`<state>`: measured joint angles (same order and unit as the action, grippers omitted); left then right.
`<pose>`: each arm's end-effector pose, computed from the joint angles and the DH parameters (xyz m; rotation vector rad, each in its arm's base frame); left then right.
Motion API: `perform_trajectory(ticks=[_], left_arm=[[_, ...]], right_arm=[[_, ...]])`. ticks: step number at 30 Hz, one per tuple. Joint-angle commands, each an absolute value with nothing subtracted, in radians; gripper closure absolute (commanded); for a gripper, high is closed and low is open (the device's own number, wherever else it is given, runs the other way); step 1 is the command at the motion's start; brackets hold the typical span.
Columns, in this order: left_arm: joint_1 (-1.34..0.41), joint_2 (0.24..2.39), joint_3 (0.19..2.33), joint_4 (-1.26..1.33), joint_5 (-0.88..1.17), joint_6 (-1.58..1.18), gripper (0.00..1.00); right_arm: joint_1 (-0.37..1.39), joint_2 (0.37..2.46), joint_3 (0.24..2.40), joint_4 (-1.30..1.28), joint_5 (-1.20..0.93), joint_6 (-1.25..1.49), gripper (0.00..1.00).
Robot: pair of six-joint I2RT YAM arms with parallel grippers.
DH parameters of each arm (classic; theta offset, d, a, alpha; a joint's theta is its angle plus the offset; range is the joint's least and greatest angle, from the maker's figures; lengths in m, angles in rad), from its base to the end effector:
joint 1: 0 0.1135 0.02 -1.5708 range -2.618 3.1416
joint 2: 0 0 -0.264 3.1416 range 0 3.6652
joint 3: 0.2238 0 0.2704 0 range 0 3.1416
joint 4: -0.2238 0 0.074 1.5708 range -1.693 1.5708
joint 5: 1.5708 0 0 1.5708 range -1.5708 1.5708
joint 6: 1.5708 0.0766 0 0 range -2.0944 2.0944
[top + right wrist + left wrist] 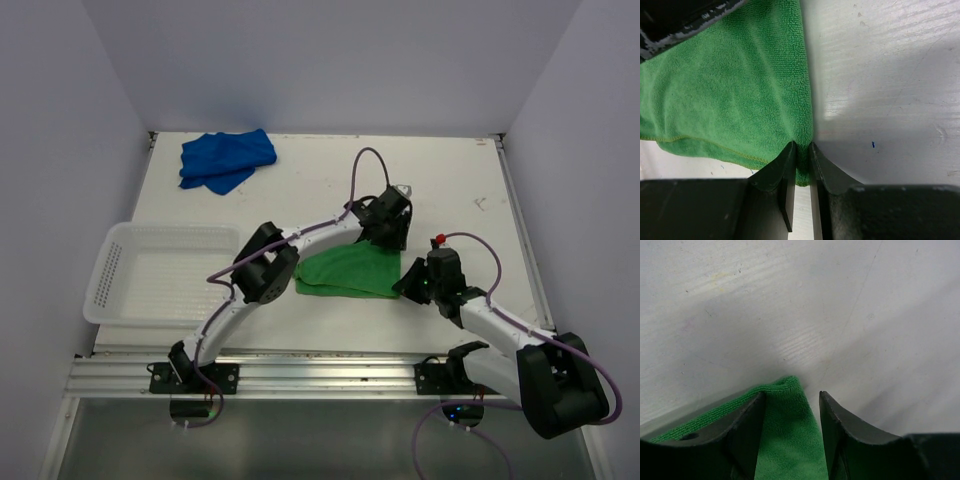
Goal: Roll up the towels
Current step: Fold the towel, then roll the towel
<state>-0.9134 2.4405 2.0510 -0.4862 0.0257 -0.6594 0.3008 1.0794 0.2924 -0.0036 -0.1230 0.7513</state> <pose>0.3558 -0.4642 0.1236 0.3392 2.5614 -0.6860 0.2165 0.0770 0.0953 0.4869 2.4027 0.6365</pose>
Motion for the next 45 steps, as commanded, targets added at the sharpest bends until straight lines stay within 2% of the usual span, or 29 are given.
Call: perform_trajectory(ticks=[1, 5, 9, 10, 14, 26, 32, 36, 39, 41, 45], left_arm=[[-0.934, 2.490, 2.066, -0.597, -0.078, -0.623, 0.49], [-0.945, 2.502, 2.057, -0.621, -0.138, -0.618, 0.51], [-0.965, 2.542, 2.109, -0.669, -0.186, -0.615, 0.60], [-0.968, 2.549, 2.105, -0.670, -0.187, -0.617, 0.65], [-0.973, 2.559, 2.089, -0.675, -0.186, -0.627, 0.71], [-0.922, 2.481, 2.054, -0.568, -0.089, -0.646, 0.74], [-0.887, 2.441, 2.062, -0.532, -0.052, -0.624, 0.77], [-0.865, 2.430, 2.060, -0.519, -0.025, -0.612, 0.87], [-0.853, 2.422, 2.060, -0.514, -0.014, -0.601, 0.89], [-0.845, 2.413, 2.060, -0.511, -0.008, -0.603, 0.99], [-0.828, 2.401, 2.059, -0.489, 0.001, -0.603, 1.00]], right_arm=[[0.301, 1.078, 0.276, -0.025, -0.112, 0.735, 0.82], [0.301, 1.088, 0.284, -0.029, -0.114, 0.733, 0.84], [0.301, 1.121, 0.307, -0.044, -0.133, 0.732, 0.85], [0.299, 1.129, 0.313, -0.046, -0.138, 0.729, 0.85], [0.301, 1.134, 0.313, -0.046, -0.137, 0.723, 0.85], [0.302, 1.109, 0.345, -0.132, -0.150, 0.666, 0.92], [0.319, 1.103, 0.397, -0.195, -0.107, 0.608, 1.00], [0.348, 1.124, 0.429, -0.238, -0.060, 0.589, 1.00], [0.368, 1.137, 0.457, -0.270, -0.029, 0.581, 1.00], [0.389, 1.140, 0.486, -0.307, -0.003, 0.565, 1.00], [0.457, 1.140, 0.529, -0.368, 0.087, 0.558, 1.00]])
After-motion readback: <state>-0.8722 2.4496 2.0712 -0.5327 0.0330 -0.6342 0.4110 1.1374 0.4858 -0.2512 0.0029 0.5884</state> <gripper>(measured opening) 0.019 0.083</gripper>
